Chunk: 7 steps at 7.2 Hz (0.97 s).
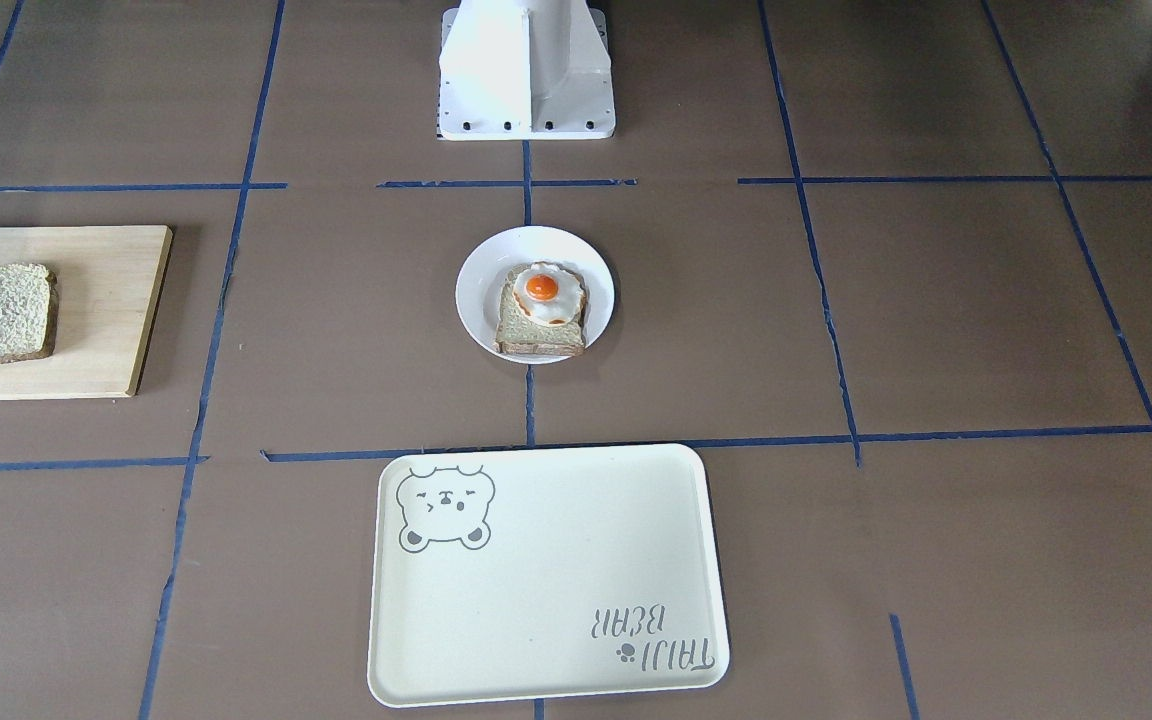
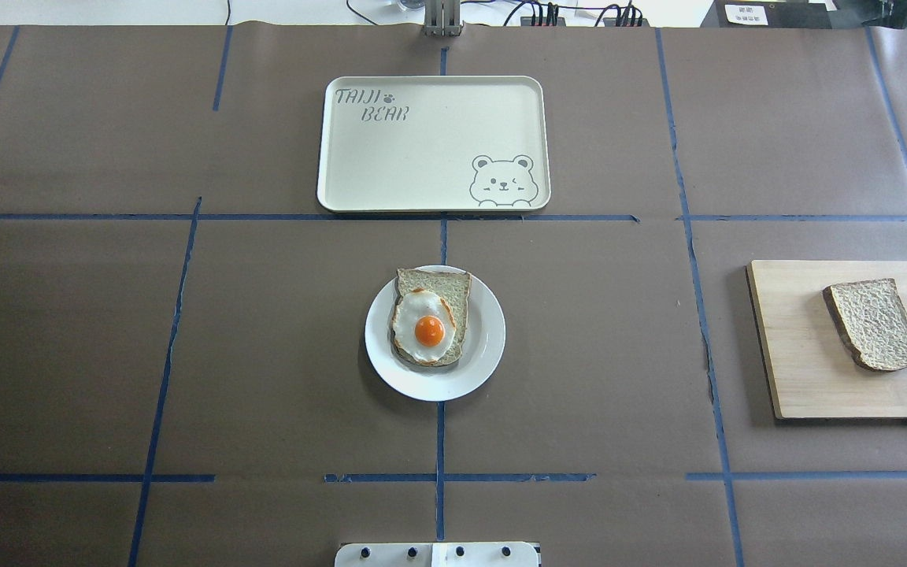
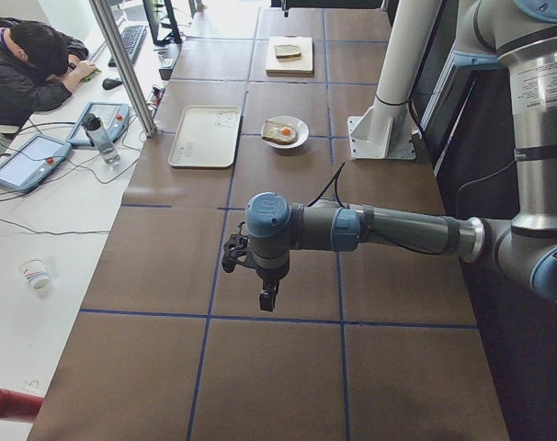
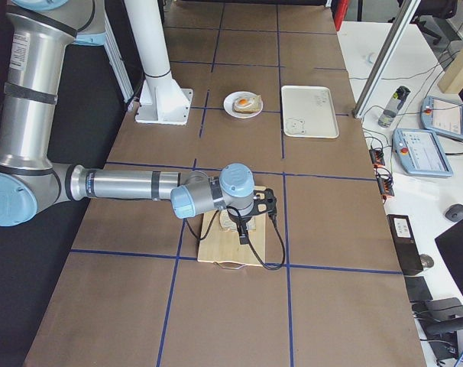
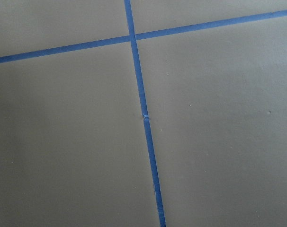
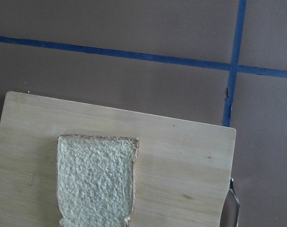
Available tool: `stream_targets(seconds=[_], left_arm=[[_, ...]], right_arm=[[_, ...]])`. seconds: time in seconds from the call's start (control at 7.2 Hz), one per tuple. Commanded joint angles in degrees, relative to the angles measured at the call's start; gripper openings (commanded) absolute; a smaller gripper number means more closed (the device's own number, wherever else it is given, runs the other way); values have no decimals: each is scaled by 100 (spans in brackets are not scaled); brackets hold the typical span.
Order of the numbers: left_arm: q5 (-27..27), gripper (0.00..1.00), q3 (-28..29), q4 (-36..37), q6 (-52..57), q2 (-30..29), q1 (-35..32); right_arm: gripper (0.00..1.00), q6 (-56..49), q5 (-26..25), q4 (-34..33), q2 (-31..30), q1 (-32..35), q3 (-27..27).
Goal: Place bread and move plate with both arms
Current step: 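Move the right gripper down toward the bread slice on the bamboo board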
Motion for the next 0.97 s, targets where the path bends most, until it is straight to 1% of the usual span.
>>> stream_targets(seconds=[0.0,0.14,0.28,0.42,0.56,0.83], left_arm=[[-1,100,0,-7,2,-4,3],[-1,100,9,-7,-7,5,3],[-1,100,17,-7,2,-4,3],[-1,100,44,-7,-7,-4,3],[-1,100,44,-7,-7,-4,3],[-1,100,44,-7,2,-4,3]], right_arm=[[100,1367,43,1854,-17,-479,-649],[100,2095,8,2811,-18,-803,-1062],[100,2372,-53,3613,-9,-1006,-1571],[99,2497,-97,3777,9,-1122,-1742],[98,2637,-89,3788,44,-1236,-1735],[95,2762,-464,3779,97,-1648,-1735]])
